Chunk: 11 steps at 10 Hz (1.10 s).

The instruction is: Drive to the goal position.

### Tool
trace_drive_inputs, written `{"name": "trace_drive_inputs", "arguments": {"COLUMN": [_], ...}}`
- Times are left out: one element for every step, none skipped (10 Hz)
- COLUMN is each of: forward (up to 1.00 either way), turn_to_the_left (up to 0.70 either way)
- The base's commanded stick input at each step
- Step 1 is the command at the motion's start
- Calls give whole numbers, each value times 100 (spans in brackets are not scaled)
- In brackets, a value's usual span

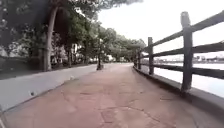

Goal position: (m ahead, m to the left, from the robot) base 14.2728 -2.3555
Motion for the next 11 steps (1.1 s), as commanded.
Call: {"name": "trace_drive_inputs", "arguments": {"forward": [100, 100, 100, 100, 100, 100, 100, 100, 100, 100, 100], "turn_to_the_left": [0, 0, 0, 0, 0, 0, 0, 0, 0, 0, 0]}}
